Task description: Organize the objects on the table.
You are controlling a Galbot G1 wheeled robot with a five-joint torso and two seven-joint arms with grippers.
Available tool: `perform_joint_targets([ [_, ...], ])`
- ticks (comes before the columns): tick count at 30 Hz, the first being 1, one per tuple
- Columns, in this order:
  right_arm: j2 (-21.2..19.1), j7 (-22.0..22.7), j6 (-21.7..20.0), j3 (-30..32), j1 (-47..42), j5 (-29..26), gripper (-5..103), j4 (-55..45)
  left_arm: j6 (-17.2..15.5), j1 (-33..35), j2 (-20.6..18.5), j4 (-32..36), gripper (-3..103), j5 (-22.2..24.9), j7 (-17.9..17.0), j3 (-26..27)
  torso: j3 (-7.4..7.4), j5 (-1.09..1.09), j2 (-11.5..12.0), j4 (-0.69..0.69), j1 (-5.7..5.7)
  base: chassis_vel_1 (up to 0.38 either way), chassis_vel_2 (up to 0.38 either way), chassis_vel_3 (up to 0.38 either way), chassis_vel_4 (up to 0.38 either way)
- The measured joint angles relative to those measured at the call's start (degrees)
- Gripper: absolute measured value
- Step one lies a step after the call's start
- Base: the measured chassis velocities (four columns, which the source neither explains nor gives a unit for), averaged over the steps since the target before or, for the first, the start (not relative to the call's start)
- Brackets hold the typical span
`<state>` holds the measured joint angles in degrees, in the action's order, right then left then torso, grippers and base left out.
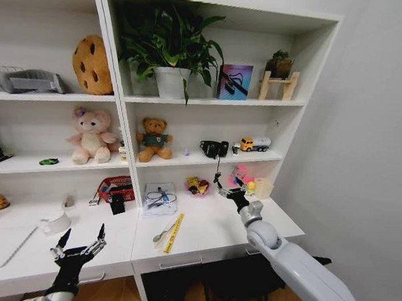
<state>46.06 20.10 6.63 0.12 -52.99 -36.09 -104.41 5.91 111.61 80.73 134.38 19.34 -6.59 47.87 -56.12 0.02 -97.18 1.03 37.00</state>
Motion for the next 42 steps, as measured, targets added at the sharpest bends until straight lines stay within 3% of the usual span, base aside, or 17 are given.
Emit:
perform_joint_targets([
  [7,0.3,1.4,0.9,11.2,-10.1,1.8,100,-5.1,-2.8,-0.6,-1.3,1.5,100,1.4,-2.3,0.8,-0.01,-0.01,0.0,-0.03,0.00,0.000,0.000,0.000,0.000],
  [21,2.6,1.4,2.3,24.4,-25.4,6.0,100,-10.5,-4.2,-1.2,-3.0,1.6,100,2.3,-3.8,1.7,-0.01,-0.02,0.0,-0.03,0.01,0.000,0.000,0.000,0.000],
  [42,5.6,1.8,4.0,30.5,-30.8,8.5,100,-12.1,-6.5,-3.5,-7.5,-0.3,100,5.5,-4.6,3.0,-0.01,-0.02,0.0,-0.02,0.01,0.000,0.000,0.000,0.000],
])
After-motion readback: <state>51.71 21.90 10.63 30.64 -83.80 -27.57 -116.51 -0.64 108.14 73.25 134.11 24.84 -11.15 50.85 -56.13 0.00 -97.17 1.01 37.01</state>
